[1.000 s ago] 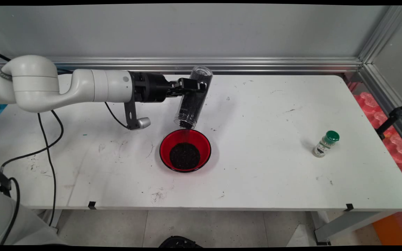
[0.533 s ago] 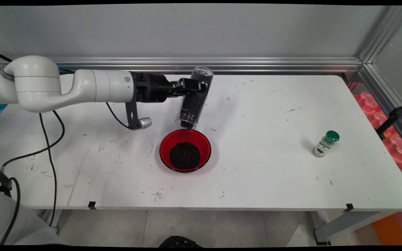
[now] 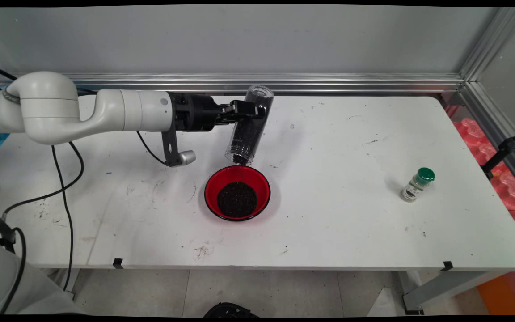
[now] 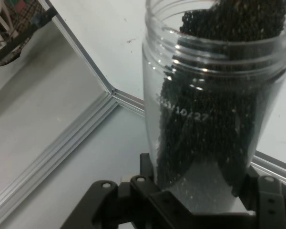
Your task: Pour the black seasoning powder in the red bowl
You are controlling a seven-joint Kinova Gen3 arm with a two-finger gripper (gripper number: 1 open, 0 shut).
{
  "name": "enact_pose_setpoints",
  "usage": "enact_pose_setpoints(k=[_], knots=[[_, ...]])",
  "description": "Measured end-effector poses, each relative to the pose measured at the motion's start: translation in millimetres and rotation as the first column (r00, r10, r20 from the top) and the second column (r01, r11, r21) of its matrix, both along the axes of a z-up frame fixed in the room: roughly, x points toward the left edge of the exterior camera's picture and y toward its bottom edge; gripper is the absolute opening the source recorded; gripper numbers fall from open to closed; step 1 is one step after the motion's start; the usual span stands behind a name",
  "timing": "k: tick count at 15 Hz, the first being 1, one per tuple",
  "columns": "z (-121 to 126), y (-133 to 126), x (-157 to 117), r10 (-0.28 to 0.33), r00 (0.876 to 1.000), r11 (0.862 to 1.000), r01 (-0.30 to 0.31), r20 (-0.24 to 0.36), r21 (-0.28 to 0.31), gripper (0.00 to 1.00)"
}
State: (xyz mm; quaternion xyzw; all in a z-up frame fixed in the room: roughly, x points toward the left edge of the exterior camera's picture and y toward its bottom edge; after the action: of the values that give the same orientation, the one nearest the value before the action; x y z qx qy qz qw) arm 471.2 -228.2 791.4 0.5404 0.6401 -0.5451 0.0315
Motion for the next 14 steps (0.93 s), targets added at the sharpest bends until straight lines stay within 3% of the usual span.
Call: enact_pose_setpoints(k=[14], knots=[[0.7, -0.8, -0.2, 0.009, 1.000, 1.000, -0.009, -0.012, 0.011, 0.00]])
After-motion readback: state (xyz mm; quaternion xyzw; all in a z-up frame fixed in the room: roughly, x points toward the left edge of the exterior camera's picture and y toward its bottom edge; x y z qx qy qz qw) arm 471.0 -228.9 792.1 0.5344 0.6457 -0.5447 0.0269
